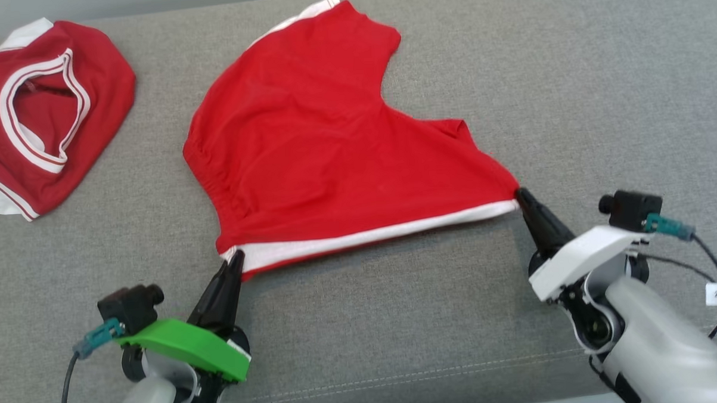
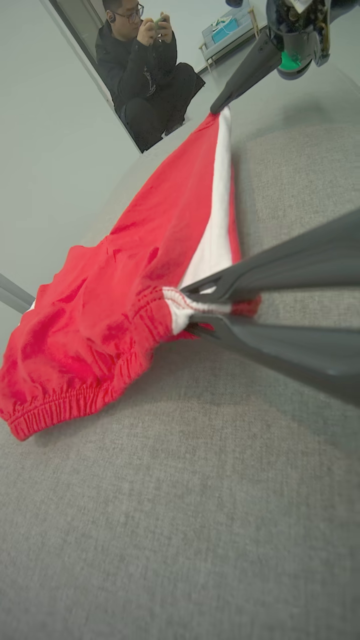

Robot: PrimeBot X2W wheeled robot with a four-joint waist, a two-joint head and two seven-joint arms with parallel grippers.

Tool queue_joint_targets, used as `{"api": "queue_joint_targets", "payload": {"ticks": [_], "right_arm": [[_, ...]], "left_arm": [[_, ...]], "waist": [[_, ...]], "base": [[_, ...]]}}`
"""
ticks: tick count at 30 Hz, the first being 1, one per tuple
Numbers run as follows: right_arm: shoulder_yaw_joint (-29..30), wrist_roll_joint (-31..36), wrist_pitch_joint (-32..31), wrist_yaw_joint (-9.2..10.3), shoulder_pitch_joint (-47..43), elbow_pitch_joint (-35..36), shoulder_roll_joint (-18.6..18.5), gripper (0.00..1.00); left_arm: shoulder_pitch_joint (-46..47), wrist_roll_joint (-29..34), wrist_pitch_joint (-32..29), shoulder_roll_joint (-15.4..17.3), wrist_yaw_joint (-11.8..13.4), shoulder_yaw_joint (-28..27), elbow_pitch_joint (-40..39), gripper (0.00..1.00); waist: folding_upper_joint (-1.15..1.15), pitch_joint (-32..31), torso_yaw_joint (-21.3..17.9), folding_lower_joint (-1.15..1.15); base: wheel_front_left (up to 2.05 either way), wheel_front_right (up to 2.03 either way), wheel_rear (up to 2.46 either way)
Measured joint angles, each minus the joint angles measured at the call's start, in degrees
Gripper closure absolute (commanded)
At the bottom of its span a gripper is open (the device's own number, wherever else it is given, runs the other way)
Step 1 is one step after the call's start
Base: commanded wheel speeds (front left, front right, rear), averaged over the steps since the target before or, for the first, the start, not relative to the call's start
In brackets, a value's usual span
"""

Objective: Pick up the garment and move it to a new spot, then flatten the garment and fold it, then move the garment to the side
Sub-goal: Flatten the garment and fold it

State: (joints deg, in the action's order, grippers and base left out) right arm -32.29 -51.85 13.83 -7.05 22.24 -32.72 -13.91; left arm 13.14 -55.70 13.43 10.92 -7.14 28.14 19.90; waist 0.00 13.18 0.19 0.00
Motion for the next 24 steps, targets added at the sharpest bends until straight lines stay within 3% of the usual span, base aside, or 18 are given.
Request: {"api": "queue_joint_targets", "payload": {"ticks": [16,17,21,23,24], "right_arm": [[-0.8,2.9,0.3,0.0,-7.8,0.2,1.6,1.0],[-1.0,3.6,0.3,-0.01,-7.8,0.2,1.5,0.89],[-2.3,7.1,0.3,-0.01,-7.8,0.2,1.0,0.72],[-3.0,8.2,0.3,-0.01,-7.8,0.2,0.8,0.57],[-3.3,9.1,0.3,-0.01,-7.9,0.2,0.7,0.39]], "left_arm": [[-8.5,0.9,0.8,0.6,0.0,0.2,1.4,1.0],[-8.5,1.5,0.8,0.7,0.0,0.4,1.8,0.88],[-8.5,3.4,0.8,0.7,0.0,0.9,3.2,0.56],[-8.5,3.6,0.8,0.7,0.0,1.2,4.2,0.16],[-8.5,3.8,0.8,0.8,0.0,1.3,4.5,0.0]], "waist": [[0.0,-4.9,-1.0,0.0],[0.0,-5.1,-1.0,0.0],[0.0,-5.9,-0.9,0.0],[0.0,-6.2,-0.9,0.0],[0.0,-6.4,-0.8,0.0]], "base": [[0.0,0.0,0.0],[0.0,0.0,0.0],[0.0,0.0,0.0],[0.0,0.0,0.0],[0.0,0.0,0.0]]}}
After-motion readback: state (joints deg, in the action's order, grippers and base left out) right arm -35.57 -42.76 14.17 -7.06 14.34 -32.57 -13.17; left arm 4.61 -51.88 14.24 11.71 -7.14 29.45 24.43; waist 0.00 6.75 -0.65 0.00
